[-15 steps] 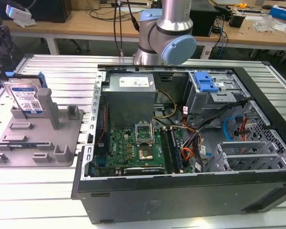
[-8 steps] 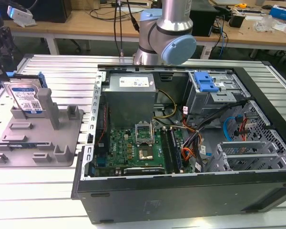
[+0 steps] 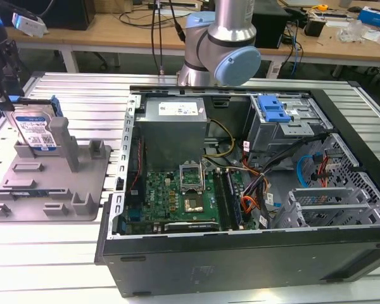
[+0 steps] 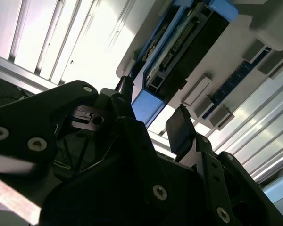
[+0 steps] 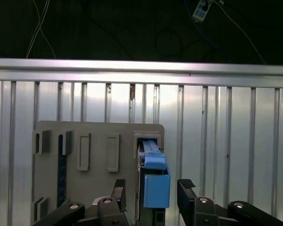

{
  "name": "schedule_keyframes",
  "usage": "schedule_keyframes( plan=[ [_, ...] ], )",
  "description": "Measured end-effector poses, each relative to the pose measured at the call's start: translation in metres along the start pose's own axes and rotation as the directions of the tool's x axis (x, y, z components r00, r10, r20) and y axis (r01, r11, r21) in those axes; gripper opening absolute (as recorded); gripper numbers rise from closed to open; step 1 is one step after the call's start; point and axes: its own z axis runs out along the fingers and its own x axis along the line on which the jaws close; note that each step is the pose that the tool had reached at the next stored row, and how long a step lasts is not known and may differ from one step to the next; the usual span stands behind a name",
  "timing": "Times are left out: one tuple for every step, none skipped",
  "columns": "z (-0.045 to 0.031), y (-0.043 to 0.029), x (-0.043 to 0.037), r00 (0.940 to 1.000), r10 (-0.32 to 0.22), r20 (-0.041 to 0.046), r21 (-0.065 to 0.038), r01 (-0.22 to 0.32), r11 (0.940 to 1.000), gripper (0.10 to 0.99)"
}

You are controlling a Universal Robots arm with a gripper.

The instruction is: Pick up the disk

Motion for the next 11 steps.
schedule_keyframes(
  plan=[
    [0.0004,0.0002,0.0,1.0,0.0,-0.0001,0.0,0.0,1.0,0.557],
    [0.0013,0.0006,-0.0001,1.0,0.0,-0.0003,0.0,0.0,1.0,0.557],
    [0.002,0.0008,-0.0001,1.0,0.0,-0.0002,0.0,0.0,1.0,0.557],
    [0.0031,0.0011,-0.0002,1.0,0.0,-0.0002,0.0,0.0,1.0,0.557],
    [0.0039,0.0013,-0.0002,1.0,0.0,-0.0002,0.0,0.0,1.0,0.557],
    [0.0047,0.0014,-0.0002,1.0,0.0,-0.0003,0.0,0.0,1.0,0.557],
    [0.0057,0.0014,-0.0002,1.0,0.0,-0.0003,0.0,0.0,1.0,0.557],
    [0.0066,0.0014,-0.0003,1.0,0.0,-0.0003,0.0,0.0,1.0,0.557],
    [0.0078,0.0014,-0.0003,1.0,0.0,-0.0003,0.0,0.0,1.0,0.557],
    [0.0086,0.0014,-0.0003,1.0,0.0,-0.0003,0.0,0.0,1.0,0.557],
    [0.0099,0.0013,-0.0003,1.0,0.001,-0.0003,0.0,-0.001,1.0,0.557]
  ],
)
